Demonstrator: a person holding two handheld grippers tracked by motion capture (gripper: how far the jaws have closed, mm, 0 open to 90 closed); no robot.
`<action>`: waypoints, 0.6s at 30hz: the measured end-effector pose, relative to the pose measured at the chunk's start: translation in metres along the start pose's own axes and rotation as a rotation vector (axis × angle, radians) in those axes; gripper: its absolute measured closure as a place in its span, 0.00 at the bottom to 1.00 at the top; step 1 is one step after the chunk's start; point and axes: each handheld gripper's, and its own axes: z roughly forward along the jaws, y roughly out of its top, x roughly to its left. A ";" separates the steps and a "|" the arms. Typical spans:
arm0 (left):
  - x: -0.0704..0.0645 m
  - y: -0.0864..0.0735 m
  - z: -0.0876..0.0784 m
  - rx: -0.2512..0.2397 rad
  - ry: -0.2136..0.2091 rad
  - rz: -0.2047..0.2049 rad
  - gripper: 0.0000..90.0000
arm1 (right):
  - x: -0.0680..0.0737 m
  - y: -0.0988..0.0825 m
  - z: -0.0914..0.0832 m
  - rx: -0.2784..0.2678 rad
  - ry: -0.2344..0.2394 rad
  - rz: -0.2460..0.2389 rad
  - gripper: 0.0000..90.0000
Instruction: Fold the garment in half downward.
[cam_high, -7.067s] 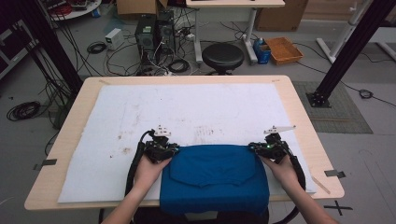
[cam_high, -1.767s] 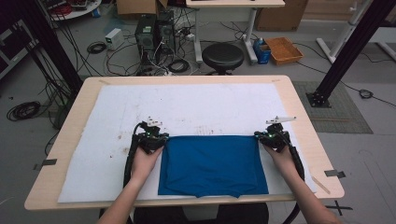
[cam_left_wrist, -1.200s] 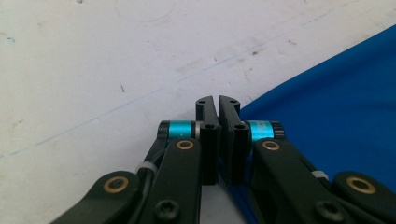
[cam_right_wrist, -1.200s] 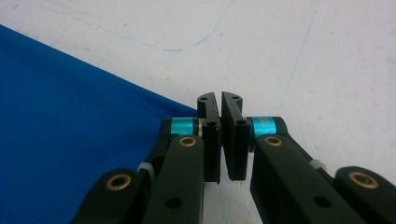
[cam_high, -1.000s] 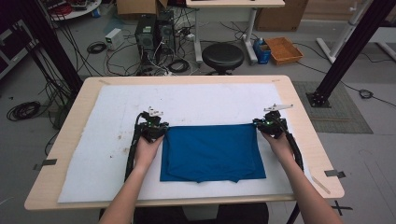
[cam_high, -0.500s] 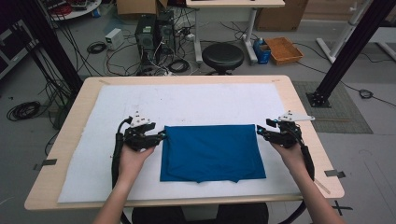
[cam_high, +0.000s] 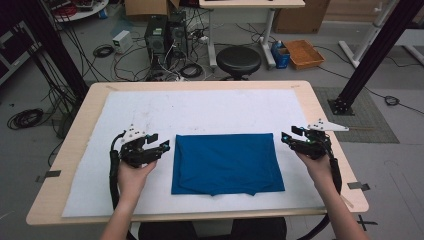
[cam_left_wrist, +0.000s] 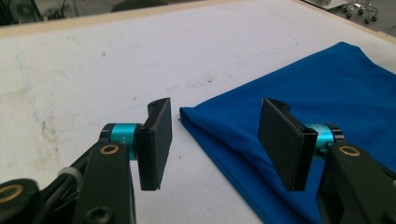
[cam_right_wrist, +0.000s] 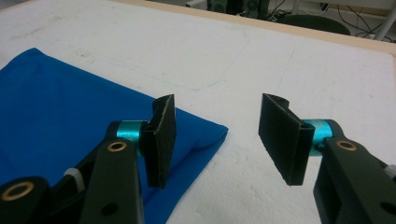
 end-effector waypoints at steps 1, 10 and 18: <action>-0.001 -0.001 0.000 -0.010 0.001 0.036 0.49 | 0.000 0.000 0.000 -0.002 0.000 0.001 0.52; -0.003 -0.009 -0.002 -0.084 -0.019 0.022 0.49 | -0.001 0.002 0.001 -0.005 0.008 0.000 0.52; -0.007 -0.001 -0.001 -0.043 -0.007 0.011 0.40 | -0.003 0.002 0.001 -0.006 0.004 0.004 0.52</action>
